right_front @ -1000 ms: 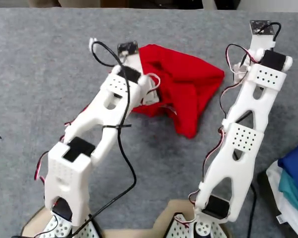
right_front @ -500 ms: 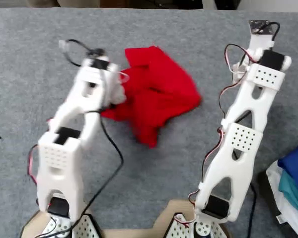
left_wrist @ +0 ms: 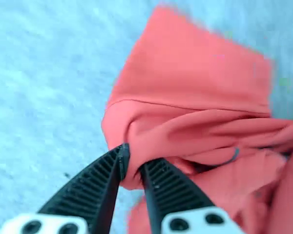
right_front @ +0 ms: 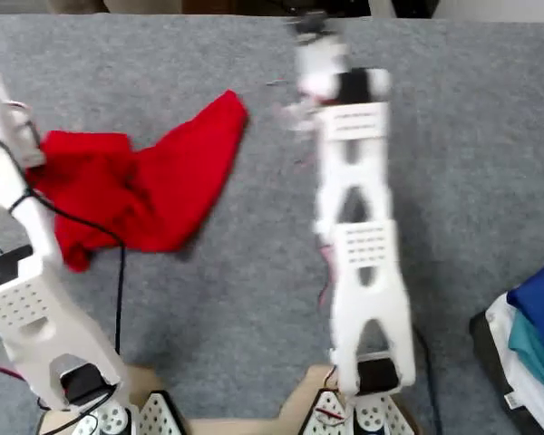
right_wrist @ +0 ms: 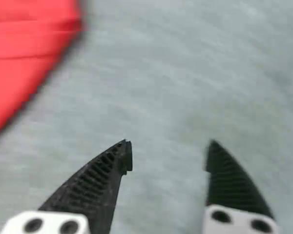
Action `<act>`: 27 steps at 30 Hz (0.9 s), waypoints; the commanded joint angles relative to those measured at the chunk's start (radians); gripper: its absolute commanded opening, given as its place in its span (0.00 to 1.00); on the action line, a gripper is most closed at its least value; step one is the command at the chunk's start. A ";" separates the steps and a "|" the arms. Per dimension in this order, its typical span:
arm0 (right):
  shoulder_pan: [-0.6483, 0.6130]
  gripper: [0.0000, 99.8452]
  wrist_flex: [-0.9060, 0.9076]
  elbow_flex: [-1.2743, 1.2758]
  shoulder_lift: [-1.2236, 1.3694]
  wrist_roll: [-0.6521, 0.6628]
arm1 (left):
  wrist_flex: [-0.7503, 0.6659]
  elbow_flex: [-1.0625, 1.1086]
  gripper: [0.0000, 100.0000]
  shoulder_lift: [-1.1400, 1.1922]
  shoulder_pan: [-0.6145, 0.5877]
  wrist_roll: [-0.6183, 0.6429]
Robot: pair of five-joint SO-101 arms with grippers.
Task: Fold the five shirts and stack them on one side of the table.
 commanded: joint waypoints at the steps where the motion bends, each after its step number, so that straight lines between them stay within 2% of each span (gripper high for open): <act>1: -0.177 0.34 -0.023 -0.041 -0.087 -0.043 | 0.006 -0.176 0.02 -0.088 -0.023 0.026; 4: -0.217 0.34 -0.061 -0.044 -0.090 -0.048 | 0.000 -0.374 0.02 -0.119 -0.051 0.114; 7: -0.176 0.34 -0.061 -0.044 -0.090 -0.048 | 0.006 -0.592 0.02 -0.136 -0.041 0.157; 11: -0.015 0.34 -0.040 -0.044 -0.090 -0.048 | 0.028 -0.822 0.02 -0.139 0.109 0.178; 15: 0.189 0.34 0.014 -0.039 -0.084 -0.044 | 0.117 -0.971 0.02 -0.131 0.373 0.212; 21: 0.460 0.34 0.011 -0.039 -0.087 -0.023 | 0.242 -0.859 0.02 -0.128 0.806 0.215; 27: 0.627 0.34 0.011 -0.038 -0.084 0.075 | 0.233 -0.489 0.02 -0.114 1.108 0.209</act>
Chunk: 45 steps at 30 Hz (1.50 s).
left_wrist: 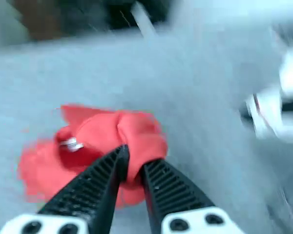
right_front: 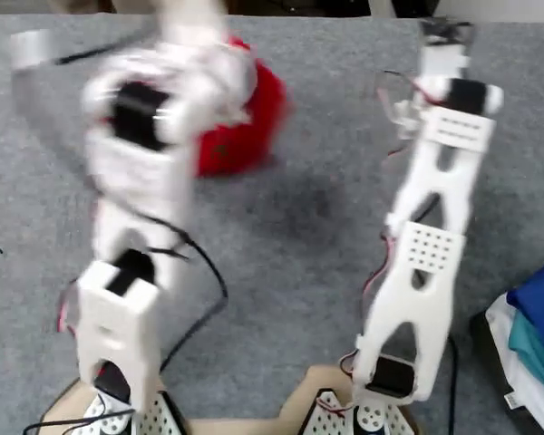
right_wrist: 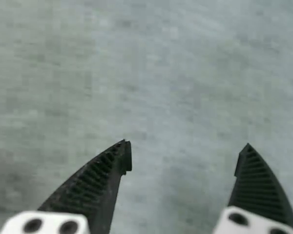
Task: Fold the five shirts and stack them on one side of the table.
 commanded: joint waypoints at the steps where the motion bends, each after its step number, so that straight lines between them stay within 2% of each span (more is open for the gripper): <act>1: 0.088 0.34 0.014 -0.038 -0.082 0.049 | -0.012 0.229 0.02 -0.019 0.155 -0.002; 3: 0.114 0.34 0.014 -0.038 -0.081 0.066 | -0.017 0.325 0.06 0.001 0.181 -0.002; 5: 0.130 0.34 0.014 -0.038 -0.081 0.071 | -0.014 0.361 0.15 0.015 0.169 0.009; 8: 0.133 0.34 0.014 -0.038 -0.081 0.071 | -0.014 0.342 0.27 0.012 0.069 0.123; 10: 0.122 0.34 0.014 -0.038 -0.081 0.071 | -0.011 0.282 0.30 -0.005 -0.009 0.164; 18: -0.065 0.34 0.015 -0.039 -0.088 0.061 | -0.009 0.138 0.30 -0.074 -0.359 0.138; 25: -0.302 0.34 0.018 -0.030 -0.209 -0.051 | -0.011 0.359 0.30 -0.008 -0.597 0.132; 28: -0.420 0.34 0.018 0.071 -0.306 -0.107 | -0.012 0.430 0.30 0.056 -0.664 0.132; 32: -0.547 0.34 0.018 0.357 -0.483 -0.181 | -0.014 0.439 0.30 0.145 -0.755 0.132; 37: -0.705 0.34 0.011 0.691 -0.700 -0.192 | -0.020 0.448 0.30 0.226 -0.832 0.077; 41: -0.808 0.34 -0.040 0.766 -0.725 -0.190 | -0.097 0.450 0.30 0.308 -0.862 0.077; 45: -0.895 0.34 -0.072 0.762 -0.625 -0.206 | -0.157 0.448 0.30 0.401 -0.865 0.095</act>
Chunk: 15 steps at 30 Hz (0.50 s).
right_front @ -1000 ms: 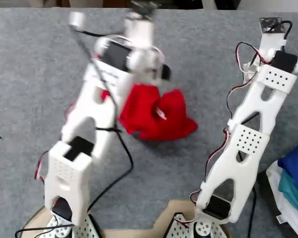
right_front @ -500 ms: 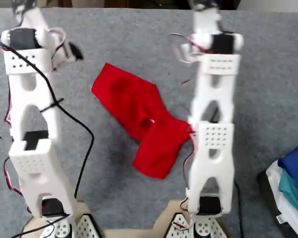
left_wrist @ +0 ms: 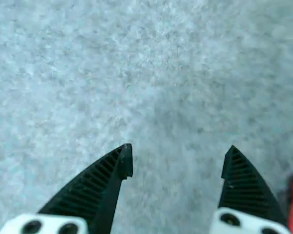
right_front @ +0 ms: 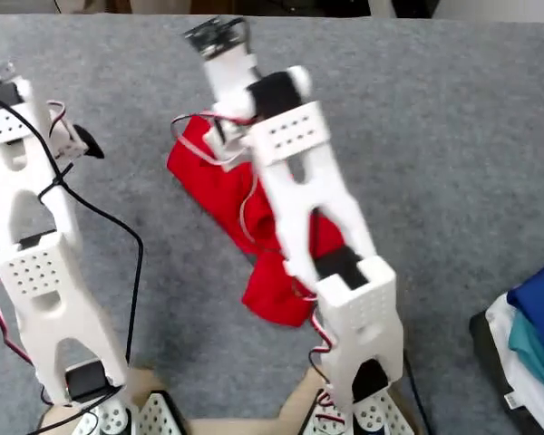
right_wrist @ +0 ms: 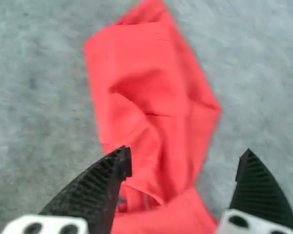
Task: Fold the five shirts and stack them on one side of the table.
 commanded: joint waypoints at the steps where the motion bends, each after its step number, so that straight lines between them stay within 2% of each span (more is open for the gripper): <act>1: -0.094 0.34 -0.028 -0.002 0.038 -0.040 | -0.051 -0.002 0.30 0.042 -0.003 0.026; 4: -0.154 0.34 -0.034 -0.004 0.108 -0.072 | -0.130 -0.002 0.30 0.114 -0.002 0.043; 9: -0.145 0.31 -0.115 -0.004 0.239 -0.072 | -0.130 -0.075 0.30 0.142 -0.021 0.072; 11: -0.096 0.23 -0.155 -0.004 0.280 -0.074 | -0.133 -0.078 0.30 0.142 -0.025 0.074; 15: 0.030 0.00 -0.189 -0.036 0.303 -0.074 | -0.133 -0.075 0.30 0.142 -0.020 0.069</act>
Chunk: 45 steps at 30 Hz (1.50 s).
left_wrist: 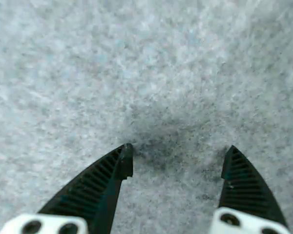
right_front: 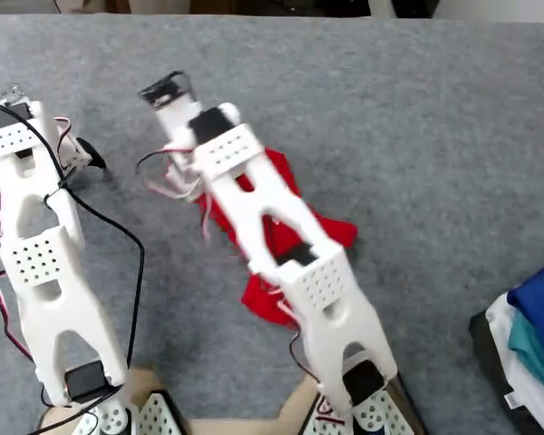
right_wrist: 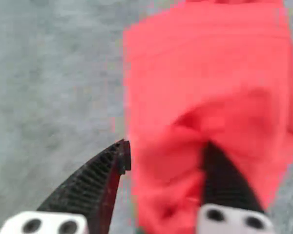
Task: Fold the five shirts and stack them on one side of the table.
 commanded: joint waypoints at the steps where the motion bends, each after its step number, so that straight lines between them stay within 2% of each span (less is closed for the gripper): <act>1: 0.122 0.01 -0.008 -0.064 -0.004 -0.008 | -0.012 -0.048 0.30 -0.015 -0.003 0.002; 10: 0.390 0.01 0.221 -0.329 -0.002 0.054 | -0.012 -0.044 0.30 -0.015 0.009 -0.003; 20: 0.777 0.01 0.160 -0.340 0.079 0.170 | 0.009 -0.049 0.30 -0.015 0.072 0.005; 22: 0.832 0.01 0.114 -0.341 0.125 0.169 | 0.018 -0.054 0.30 -0.019 0.130 0.009; 25: 0.897 0.01 0.038 -0.341 0.183 0.170 | 0.012 -0.086 0.30 -0.024 0.255 0.087; 30: 0.995 0.01 -0.138 -0.341 0.257 0.170 | -0.005 -0.226 0.30 -0.013 0.410 0.252; 36: 1.032 0.01 -0.287 -0.338 0.295 0.163 | -0.133 -0.229 0.30 -0.013 0.486 0.463; 39: 1.020 0.01 -0.377 -0.340 0.358 0.163 | -0.095 -0.218 0.30 -0.015 0.508 0.516; 41: 1.017 0.01 -0.425 -0.341 0.414 0.161 | -0.021 -0.238 0.30 -0.025 0.526 0.511; 45: 1.021 0.01 -0.411 -0.430 0.449 0.115 | 0.049 -0.361 0.30 -0.008 0.594 0.516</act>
